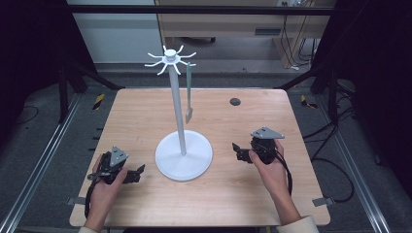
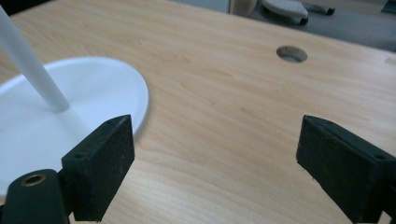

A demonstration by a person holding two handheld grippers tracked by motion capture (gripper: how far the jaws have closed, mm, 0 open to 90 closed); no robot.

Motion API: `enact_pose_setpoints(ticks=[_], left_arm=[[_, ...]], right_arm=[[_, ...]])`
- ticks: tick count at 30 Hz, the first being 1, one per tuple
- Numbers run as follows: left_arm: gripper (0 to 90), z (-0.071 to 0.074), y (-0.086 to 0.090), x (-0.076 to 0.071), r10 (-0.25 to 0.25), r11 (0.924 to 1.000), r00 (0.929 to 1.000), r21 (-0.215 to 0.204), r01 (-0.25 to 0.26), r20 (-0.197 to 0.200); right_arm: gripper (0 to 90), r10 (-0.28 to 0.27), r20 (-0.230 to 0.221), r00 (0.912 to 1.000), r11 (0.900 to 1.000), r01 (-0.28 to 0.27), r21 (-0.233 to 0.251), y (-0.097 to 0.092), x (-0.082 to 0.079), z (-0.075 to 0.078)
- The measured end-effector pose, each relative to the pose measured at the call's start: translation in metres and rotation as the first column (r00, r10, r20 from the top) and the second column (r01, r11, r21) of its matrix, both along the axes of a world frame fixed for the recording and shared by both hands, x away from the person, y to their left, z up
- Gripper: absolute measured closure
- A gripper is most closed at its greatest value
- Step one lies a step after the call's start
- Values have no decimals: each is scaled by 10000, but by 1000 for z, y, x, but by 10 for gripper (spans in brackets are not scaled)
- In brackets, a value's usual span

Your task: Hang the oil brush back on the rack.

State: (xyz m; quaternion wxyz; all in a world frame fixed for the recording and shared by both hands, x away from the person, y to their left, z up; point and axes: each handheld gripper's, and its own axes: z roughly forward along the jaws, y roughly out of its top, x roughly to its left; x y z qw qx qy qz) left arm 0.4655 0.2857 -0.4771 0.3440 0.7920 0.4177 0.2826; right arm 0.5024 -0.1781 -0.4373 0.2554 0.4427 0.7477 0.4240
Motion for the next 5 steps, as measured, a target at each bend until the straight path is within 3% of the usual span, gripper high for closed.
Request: enact_pose_setpoints(ticks=[5], left_arm=[[29, 0, -1, 0, -41, 10000, 10000, 25, 41, 16]], right_arm=[[120, -124, -714, 9974, 9990, 93, -435, -2, 4, -23]])
